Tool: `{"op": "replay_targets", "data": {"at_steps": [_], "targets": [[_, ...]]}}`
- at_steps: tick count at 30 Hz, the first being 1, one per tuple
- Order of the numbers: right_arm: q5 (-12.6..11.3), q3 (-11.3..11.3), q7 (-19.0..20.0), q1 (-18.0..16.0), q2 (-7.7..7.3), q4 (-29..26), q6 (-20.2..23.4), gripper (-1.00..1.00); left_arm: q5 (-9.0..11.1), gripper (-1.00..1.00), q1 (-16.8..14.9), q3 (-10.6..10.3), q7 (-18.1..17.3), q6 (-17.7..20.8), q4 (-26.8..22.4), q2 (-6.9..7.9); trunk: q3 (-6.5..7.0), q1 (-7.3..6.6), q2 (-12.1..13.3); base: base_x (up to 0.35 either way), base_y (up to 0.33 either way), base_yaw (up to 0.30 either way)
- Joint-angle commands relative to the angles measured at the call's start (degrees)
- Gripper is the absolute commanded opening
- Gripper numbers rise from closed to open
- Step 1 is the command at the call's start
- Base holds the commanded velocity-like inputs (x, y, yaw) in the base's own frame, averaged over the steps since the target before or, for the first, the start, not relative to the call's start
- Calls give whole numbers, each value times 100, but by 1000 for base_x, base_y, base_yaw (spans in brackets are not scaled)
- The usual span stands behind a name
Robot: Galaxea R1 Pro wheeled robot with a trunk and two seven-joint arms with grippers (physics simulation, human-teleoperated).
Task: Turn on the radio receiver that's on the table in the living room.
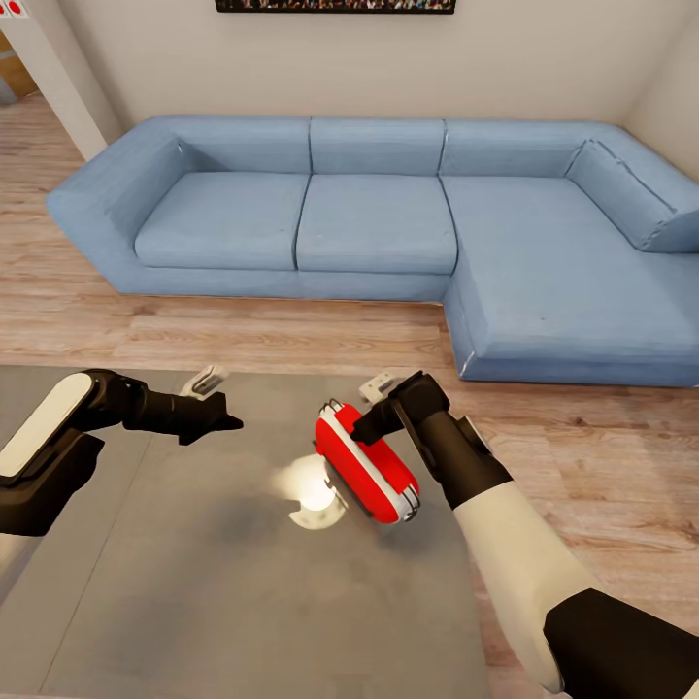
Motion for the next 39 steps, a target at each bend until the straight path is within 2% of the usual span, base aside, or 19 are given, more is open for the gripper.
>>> {"op": "replay_targets", "data": {"at_steps": [1,19,27,39], "targets": [[-25,-1,0,0,0,-2,8,-100,1,-100,0,1,0,1,0,-1,0,0,0,0,0,0],[-25,1,3,0,7,62,8,-100,4,-100,-1,5,2,-1,6,-6,0,0,0,0,0,0],[-47,-22,40,0,7,500,8,-100,4,-100,-1,5,9,-1,6,-6,0,0,0,0,0,0],[-173,-46,74,0,7,501,8,-100,4,-100,0,5,7,-1,32,-6,0,0,0,0,0,0]]}}
